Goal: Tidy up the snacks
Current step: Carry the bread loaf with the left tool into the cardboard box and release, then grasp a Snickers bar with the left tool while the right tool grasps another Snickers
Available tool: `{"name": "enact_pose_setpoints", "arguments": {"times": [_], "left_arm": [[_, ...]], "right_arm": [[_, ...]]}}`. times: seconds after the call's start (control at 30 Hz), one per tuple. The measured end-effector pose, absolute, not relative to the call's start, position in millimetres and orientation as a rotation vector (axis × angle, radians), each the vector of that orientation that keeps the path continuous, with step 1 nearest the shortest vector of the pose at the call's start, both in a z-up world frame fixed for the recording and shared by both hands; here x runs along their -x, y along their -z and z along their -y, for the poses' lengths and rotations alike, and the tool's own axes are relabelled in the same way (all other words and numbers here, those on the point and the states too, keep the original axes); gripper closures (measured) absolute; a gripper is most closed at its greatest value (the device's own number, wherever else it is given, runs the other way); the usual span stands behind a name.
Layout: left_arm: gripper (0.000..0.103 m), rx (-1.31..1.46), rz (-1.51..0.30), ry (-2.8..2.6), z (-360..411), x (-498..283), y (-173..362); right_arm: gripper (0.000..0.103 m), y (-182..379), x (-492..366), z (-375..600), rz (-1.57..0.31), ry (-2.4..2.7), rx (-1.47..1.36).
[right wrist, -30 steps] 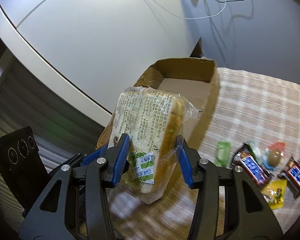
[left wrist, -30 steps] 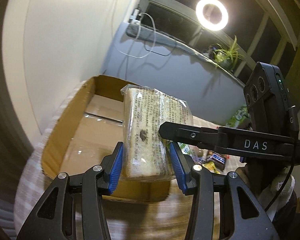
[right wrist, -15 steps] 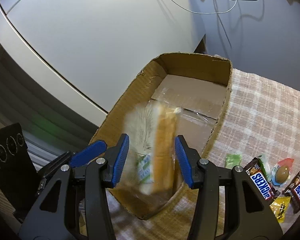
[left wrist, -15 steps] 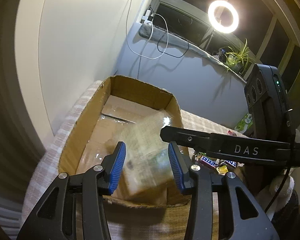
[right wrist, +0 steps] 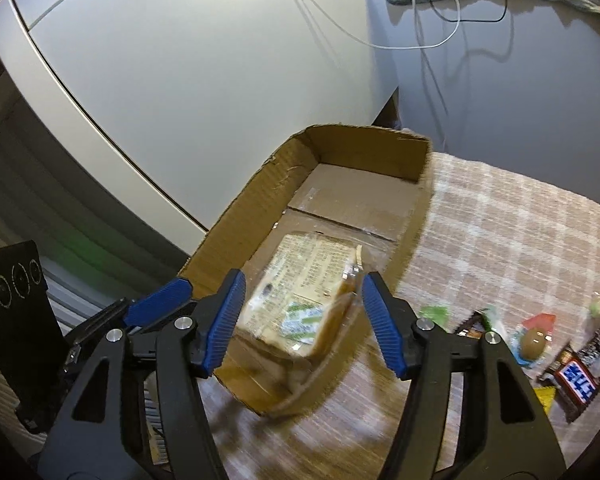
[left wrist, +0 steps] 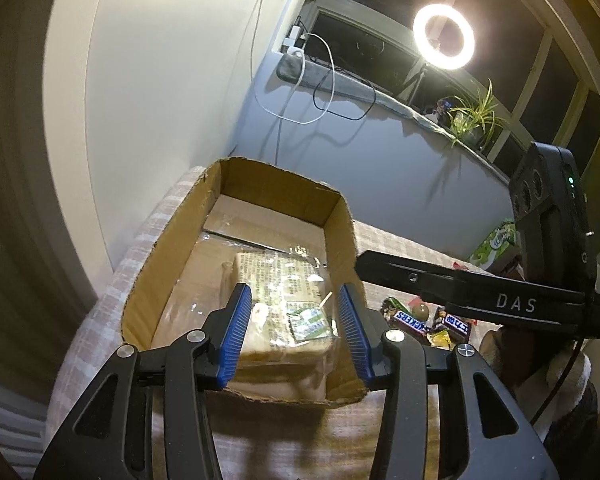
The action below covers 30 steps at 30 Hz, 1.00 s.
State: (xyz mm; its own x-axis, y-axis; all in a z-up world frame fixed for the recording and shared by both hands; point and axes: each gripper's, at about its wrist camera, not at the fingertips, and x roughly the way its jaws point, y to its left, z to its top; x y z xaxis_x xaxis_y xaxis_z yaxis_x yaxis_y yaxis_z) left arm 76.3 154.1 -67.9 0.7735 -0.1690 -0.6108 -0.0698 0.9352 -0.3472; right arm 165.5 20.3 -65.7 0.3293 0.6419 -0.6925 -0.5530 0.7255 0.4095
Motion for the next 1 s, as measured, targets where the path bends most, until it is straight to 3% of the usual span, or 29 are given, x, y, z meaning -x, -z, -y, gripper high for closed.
{"name": "enact_pose_setpoints", "arguments": {"times": [0.17, 0.63, 0.9, 1.0], "left_arm": [[0.058, 0.36, -0.691, 0.086, -140, -73, 66], [0.058, 0.303, -0.73, 0.213, -74, -77, 68], [0.058, 0.266, -0.811, 0.296, -32, -87, 88], [0.058, 0.269, -0.832, 0.296, -25, -92, 92]], "right_arm": [[0.03, 61, -156, 14, -0.922, -0.748, -0.106], [0.03, 79, -168, 155, -0.933, -0.568, -0.131], [0.03, 100, -171, 186, -0.962, -0.541, -0.082], [0.036, 104, -172, 185, -0.967, -0.553, -0.048]]}}
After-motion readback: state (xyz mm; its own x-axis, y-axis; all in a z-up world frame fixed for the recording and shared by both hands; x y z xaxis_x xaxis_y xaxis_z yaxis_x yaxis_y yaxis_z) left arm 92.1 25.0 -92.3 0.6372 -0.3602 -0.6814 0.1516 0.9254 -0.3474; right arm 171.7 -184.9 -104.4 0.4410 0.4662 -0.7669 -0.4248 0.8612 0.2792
